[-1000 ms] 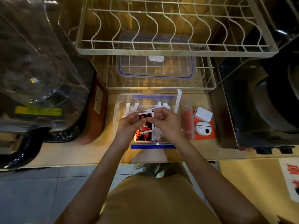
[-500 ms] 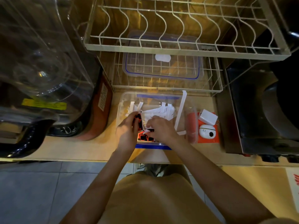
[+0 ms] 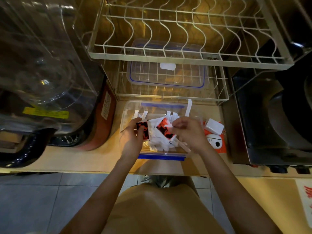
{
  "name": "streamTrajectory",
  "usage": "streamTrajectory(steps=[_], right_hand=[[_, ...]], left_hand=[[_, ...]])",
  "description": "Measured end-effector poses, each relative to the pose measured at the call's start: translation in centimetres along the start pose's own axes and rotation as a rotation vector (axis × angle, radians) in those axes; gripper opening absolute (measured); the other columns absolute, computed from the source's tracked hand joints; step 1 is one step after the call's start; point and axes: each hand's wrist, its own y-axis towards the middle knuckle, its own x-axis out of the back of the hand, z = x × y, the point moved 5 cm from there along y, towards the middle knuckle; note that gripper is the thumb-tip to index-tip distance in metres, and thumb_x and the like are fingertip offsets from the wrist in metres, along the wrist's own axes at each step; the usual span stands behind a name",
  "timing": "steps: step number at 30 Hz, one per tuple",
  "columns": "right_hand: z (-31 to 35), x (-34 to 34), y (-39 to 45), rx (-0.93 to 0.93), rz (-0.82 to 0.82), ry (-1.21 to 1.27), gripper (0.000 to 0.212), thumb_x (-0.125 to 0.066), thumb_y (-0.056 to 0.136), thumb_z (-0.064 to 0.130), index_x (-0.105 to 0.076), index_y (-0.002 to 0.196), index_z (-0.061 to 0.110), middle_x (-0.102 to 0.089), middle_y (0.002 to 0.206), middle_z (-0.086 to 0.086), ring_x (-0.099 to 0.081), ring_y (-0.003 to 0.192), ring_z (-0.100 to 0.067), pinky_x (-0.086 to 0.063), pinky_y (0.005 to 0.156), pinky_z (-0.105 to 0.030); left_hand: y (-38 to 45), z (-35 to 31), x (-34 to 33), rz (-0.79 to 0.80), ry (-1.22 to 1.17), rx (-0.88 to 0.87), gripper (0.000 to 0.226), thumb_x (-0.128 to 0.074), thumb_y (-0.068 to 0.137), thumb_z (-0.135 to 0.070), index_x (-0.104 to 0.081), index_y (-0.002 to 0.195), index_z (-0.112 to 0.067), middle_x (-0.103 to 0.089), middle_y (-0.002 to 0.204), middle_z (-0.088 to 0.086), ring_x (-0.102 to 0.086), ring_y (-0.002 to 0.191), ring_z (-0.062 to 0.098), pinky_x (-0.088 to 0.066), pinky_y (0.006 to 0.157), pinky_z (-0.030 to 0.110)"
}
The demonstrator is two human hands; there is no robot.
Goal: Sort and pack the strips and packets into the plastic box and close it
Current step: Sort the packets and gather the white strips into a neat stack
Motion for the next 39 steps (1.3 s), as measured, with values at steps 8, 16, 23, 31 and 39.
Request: streamTrajectory(steps=[8,16,23,31,39], right_hand=[[-0.9,-2.0,-0.6,-0.142,-0.096,0.342,0.015,-0.076,0.075,0.011,-0.062,0.075,0.019,-0.065,0.074,0.004,-0.057,0.058,-0.007,-0.043,0.049,-0.018],[-2.1,-2.7,-0.3,-0.147,-0.094,0.234,0.017,-0.073,0.077,0.012,-0.058,0.083,0.016,-0.061,0.079,0.006,-0.059,0.076,-0.007,-0.044,0.062,-0.017],[-3.0,-2.0,0.2,-0.09,0.036,0.03,0.013,-0.066,0.083,0.011,-0.064,0.096,0.012,-0.068,0.086,-0.006,-0.066,0.078,-0.014,-0.051,0.058,-0.017],[-2.4,-2.4,1.3,0.119,-0.041,-0.163,0.026,-0.065,0.083,0.005,-0.069,0.108,0.01,-0.072,0.101,-0.01,-0.068,0.09,-0.02,-0.055,0.083,-0.032],[-2.6,-3.1,1.7,0.067,-0.02,-0.102,0.025,-0.057,0.09,0.01,-0.062,0.115,0.01,-0.071,0.106,-0.012,-0.066,0.09,-0.019,-0.054,0.081,-0.03]], left_hand=[[1.1,-1.3,-2.2,0.229,-0.405,0.312,0.023,-0.053,0.09,-0.01,-0.062,0.111,-0.015,-0.066,0.097,0.011,-0.066,0.081,0.024,-0.057,0.063,0.031],[0.8,-1.8,-3.4,0.371,-0.309,0.135,0.023,-0.055,0.085,0.0,-0.064,0.104,-0.009,-0.068,0.09,0.006,-0.064,0.09,0.022,-0.052,0.077,0.029],[0.3,-2.0,-4.5,0.509,-0.236,-0.028,0.041,-0.053,0.086,0.006,-0.055,0.122,-0.016,-0.068,0.092,0.003,-0.066,0.083,-0.001,-0.054,0.076,0.013],[1.9,-2.0,-4.4,0.45,0.005,-0.122,0.027,-0.062,0.084,-0.005,-0.067,0.11,-0.006,-0.06,0.106,-0.003,-0.055,0.093,0.009,-0.039,0.069,-0.002],[2.4,-1.3,-4.9,0.487,0.087,-0.049,0.016,-0.053,0.088,-0.005,-0.068,0.083,-0.008,-0.059,0.079,0.005,-0.05,0.065,0.002,-0.038,0.057,0.005]])
